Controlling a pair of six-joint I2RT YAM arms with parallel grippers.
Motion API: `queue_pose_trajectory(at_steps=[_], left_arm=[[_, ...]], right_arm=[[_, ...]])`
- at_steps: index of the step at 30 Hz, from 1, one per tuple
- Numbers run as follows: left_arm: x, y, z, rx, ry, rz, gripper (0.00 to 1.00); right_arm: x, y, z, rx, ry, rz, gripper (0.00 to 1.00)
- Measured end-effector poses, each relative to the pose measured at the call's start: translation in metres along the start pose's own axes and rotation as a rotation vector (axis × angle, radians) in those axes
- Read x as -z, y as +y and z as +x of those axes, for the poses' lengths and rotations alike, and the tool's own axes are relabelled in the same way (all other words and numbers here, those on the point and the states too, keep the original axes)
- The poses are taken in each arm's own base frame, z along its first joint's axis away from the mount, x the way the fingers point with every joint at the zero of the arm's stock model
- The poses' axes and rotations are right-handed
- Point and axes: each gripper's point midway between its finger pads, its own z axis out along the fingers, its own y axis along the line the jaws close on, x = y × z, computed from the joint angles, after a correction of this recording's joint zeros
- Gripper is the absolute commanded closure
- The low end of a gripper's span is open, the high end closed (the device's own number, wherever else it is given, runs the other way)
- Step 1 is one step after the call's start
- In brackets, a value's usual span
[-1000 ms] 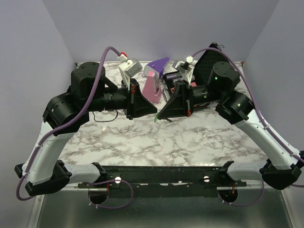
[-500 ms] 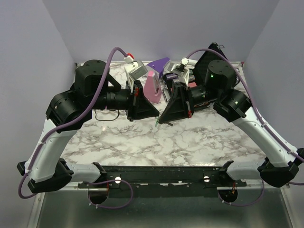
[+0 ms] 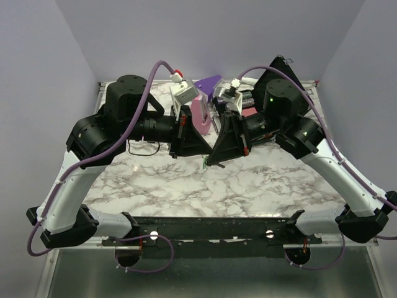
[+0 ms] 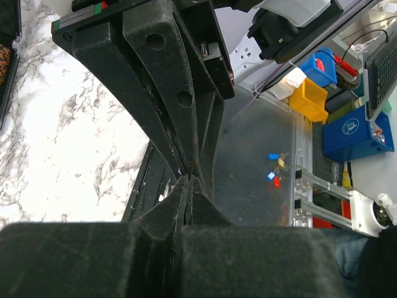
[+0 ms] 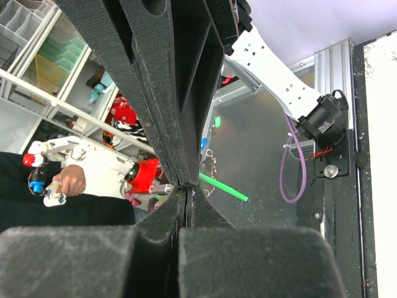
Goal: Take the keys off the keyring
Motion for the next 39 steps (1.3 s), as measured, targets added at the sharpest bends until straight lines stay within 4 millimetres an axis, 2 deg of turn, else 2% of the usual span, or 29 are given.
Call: queue_pose_trajectory(at_steps=[1,2,5,9,11,13,18,21,26,30,34,39], left_arm=[[0.0,0.0,0.0,0.0,-0.001,0.0,0.99],[0.0,0.0,0.0,0.0,-0.002,-0.001,0.92],[0.002,0.003,-0.002,-0.001,-0.016,-0.028,0.67],[0.008,0.01,-0.009,-0.004,-0.063,-0.098,0.39],[0.013,0.011,-0.012,-0.004,-0.091,-0.129,0.27],[0.021,0.012,-0.015,-0.004,-0.129,-0.165,0.21],[0.048,0.006,-0.026,-0.012,-0.258,-0.224,0.16],[0.065,-0.002,-0.03,-0.01,-0.348,-0.233,0.16],[0.082,-0.007,-0.031,0.021,-0.471,-0.235,0.16],[0.088,-0.002,-0.024,0.086,-0.586,-0.221,0.19],[0.085,0.004,-0.016,0.155,-0.684,-0.165,0.23],[0.081,0.003,-0.022,0.202,-0.763,-0.084,0.28]], right_arm=[[0.0,0.0,0.0,0.0,0.0,0.0,0.99],[0.0,0.001,0.0,0.002,0.0,0.0,0.99],[0.0,0.001,-0.001,0.004,-0.004,0.005,0.99],[-0.001,-0.001,-0.003,0.005,-0.011,0.014,0.99],[-0.001,-0.001,-0.003,0.005,-0.014,0.018,0.99],[-0.002,-0.002,-0.003,0.005,-0.016,0.021,0.99],[-0.002,-0.004,-0.006,0.007,-0.03,0.038,0.99],[-0.003,-0.006,-0.011,0.022,-0.054,0.055,0.99],[-0.002,-0.001,-0.024,0.063,-0.116,0.066,0.99],[0.001,0.008,-0.034,0.102,-0.179,0.059,0.99],[0.004,0.017,-0.045,0.138,-0.246,0.043,0.99],[0.005,0.025,-0.054,0.166,-0.308,0.01,0.99]])
